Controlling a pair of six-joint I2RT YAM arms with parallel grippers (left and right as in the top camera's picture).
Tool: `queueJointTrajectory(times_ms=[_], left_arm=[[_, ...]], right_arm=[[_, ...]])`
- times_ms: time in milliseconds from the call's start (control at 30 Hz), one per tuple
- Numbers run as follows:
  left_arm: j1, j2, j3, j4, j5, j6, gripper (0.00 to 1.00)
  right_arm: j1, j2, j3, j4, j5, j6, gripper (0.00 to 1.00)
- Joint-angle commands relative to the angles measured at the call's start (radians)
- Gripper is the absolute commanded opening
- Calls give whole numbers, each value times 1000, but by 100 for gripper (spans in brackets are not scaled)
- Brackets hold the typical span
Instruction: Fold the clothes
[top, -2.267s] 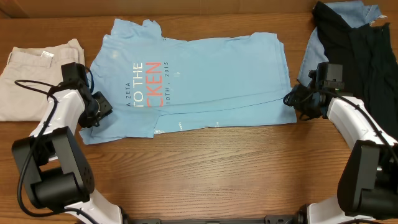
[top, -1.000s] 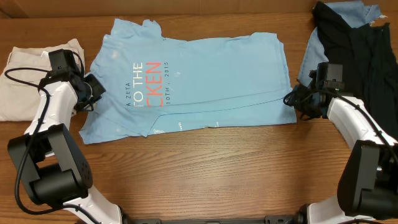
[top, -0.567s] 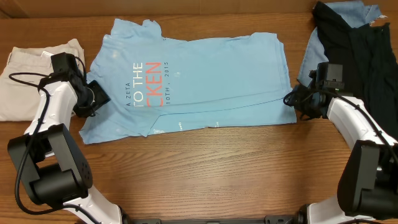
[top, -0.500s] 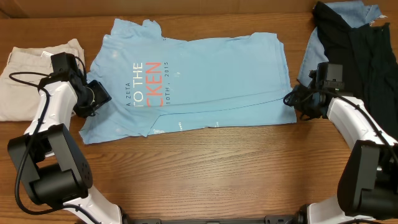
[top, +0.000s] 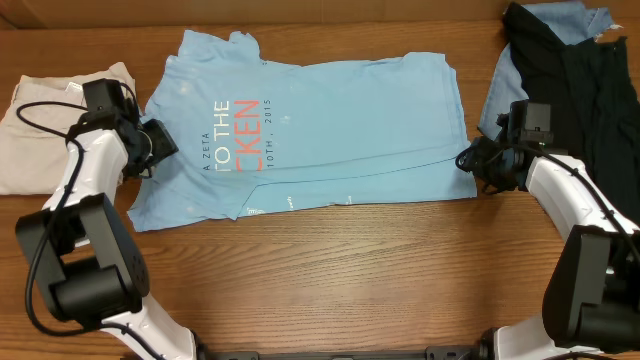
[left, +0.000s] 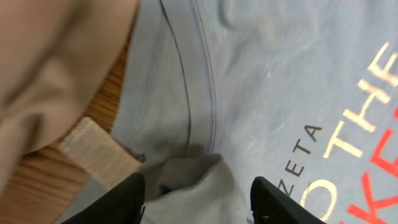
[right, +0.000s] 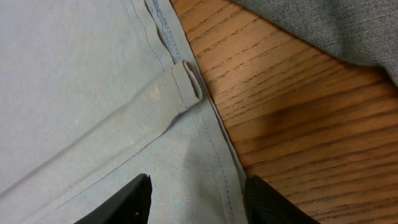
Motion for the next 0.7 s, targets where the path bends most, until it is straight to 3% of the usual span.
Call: queueJointTrajectory(times_ms=[0, 67, 167, 267, 667], left_arm=[[-21, 62, 16, 1, 2, 38, 55], [-24, 86, 16, 4, 4, 41, 49], [-26, 100, 16, 7, 9, 44, 28], [-25, 97, 21, 6, 8, 45, 18], [-24, 95, 122, -114, -1, 45, 26]], right_arm=[[6, 2, 1, 0, 8, -3, 52], [6, 2, 1, -2, 8, -3, 52], [6, 2, 1, -3, 8, -3, 52], [6, 2, 1, -3, 9, -3, 52], [6, 2, 1, -3, 9, -3, 52]])
